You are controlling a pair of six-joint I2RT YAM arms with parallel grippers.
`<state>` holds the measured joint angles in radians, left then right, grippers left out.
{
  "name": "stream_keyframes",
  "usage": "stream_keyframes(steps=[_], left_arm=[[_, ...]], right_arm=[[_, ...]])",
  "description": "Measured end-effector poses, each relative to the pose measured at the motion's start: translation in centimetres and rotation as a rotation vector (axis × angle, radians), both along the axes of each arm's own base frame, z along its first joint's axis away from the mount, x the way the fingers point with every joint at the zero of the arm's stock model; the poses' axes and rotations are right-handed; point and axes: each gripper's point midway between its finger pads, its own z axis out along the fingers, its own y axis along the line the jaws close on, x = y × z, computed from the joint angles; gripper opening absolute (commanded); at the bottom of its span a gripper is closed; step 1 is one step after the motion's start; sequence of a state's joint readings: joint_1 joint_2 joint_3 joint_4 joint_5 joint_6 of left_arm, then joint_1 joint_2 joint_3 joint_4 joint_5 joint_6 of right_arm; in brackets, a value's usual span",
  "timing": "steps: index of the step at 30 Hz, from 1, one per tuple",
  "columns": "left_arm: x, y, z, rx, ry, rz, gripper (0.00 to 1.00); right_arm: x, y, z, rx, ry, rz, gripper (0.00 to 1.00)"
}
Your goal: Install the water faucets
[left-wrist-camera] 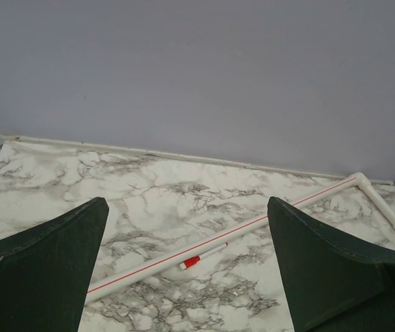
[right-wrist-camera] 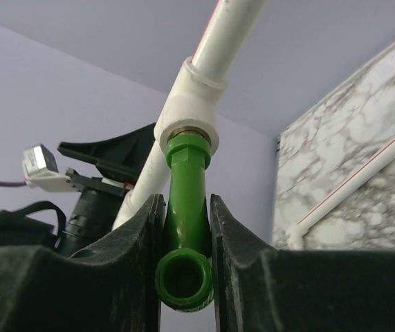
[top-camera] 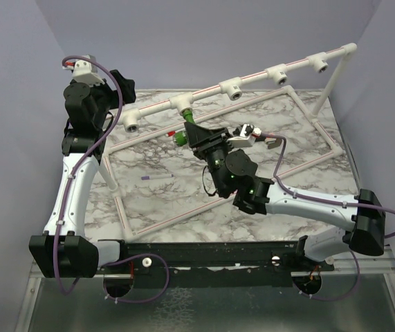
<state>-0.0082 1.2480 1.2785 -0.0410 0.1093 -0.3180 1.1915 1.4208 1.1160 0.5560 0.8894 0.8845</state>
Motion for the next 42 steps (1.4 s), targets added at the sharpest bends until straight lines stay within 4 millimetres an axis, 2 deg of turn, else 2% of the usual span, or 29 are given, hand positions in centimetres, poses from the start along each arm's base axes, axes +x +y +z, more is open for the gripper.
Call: stream_keyframes(steps=[8, 15, 20, 23, 26, 33, 42], left_arm=[[0.0, -0.1, 0.0, -0.001, -0.001, -0.006, 0.98], [0.0, -0.2, 0.0, -0.004, -0.001, -0.009, 0.98], [0.0, -0.3, 0.0, -0.004, -0.001, -0.014, 0.98], [0.0, -0.3, 0.0, -0.005, 0.000, -0.014, 0.98], [0.2, -0.3, 0.1, -0.007, -0.007, -0.014, 0.98], [0.2, -0.3, 0.2, -0.011, -0.010, -0.014, 0.98], [0.2, -0.3, 0.2, -0.012, -0.012, -0.014, 0.98]], right_arm=[[0.0, 0.1, 0.0, 0.274, 0.165, 0.057, 0.01], [-0.1, 0.3, 0.0, 0.408, 0.225, 0.093, 0.01], [-0.1, 0.1, 0.1, 0.425, 0.234, 0.099, 0.25], [-0.1, 0.1, 0.0, 0.423, 0.235, 0.100, 0.45], [-0.7, 0.2, -0.7, 0.398, 0.250, 0.114, 0.57], [-1.3, 0.0, -1.8, 0.350, 0.260, 0.127, 0.70], [-2.1, -1.2, -2.1, 0.284, 0.230, 0.137, 0.75]])
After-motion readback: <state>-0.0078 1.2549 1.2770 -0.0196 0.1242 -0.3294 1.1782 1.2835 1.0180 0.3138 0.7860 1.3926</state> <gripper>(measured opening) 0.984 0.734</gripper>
